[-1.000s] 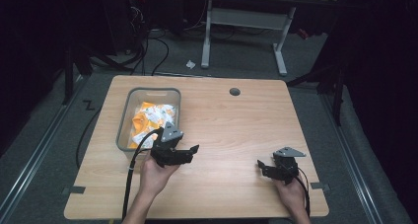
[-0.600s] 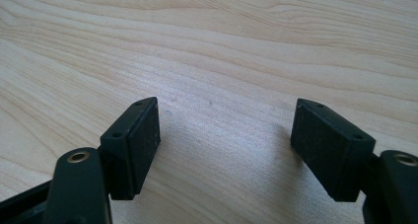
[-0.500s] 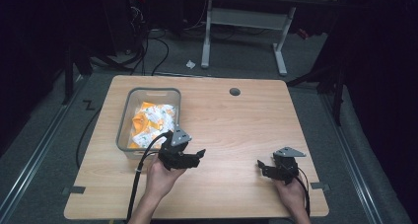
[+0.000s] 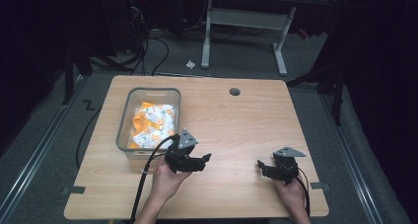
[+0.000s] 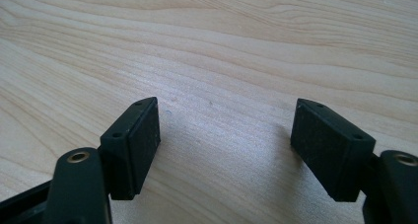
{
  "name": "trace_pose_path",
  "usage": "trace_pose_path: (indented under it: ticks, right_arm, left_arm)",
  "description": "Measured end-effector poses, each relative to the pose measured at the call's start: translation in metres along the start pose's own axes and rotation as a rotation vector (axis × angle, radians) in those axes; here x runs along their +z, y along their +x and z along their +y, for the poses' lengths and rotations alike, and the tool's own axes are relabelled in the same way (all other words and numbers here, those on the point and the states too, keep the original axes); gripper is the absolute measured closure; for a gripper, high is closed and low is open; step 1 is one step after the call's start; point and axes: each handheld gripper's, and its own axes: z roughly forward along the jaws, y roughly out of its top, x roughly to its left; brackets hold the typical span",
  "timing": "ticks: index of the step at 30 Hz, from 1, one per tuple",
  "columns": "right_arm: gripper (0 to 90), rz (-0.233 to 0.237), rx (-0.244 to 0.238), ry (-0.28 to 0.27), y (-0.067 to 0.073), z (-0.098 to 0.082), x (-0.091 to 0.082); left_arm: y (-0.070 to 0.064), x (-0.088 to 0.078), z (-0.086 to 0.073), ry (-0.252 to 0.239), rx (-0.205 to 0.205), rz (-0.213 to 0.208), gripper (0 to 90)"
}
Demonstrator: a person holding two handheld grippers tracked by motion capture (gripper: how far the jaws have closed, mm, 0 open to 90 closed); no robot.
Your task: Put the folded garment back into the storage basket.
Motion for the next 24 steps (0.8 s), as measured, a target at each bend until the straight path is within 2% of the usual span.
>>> trace_pose_path:
  ticks: [4, 8, 16, 24]
  right_arm:
    - [27.2, 0.001, -0.001, 0.0, 0.0, 0.0, 0.0]
    - [27.1, 0.0, -0.001, 0.0, 0.0, 0.0, 0.0]
    - [27.1, 0.001, -0.001, 0.0, 0.0, 0.0, 0.0]
    - [27.1, 0.001, -0.001, 0.0, 0.0, 0.0, 0.0]
  left_arm:
    - [-0.001, 0.003, 0.0, 0.011, 0.006, -0.011, 31.1]
    - [-0.002, 0.007, -0.003, 0.007, -0.009, -0.025, 31.0]
    - [-0.004, 0.014, -0.005, 0.011, -0.014, -0.038, 30.9]
    - [-0.004, 0.023, -0.009, -0.004, -0.043, -0.071, 30.0]
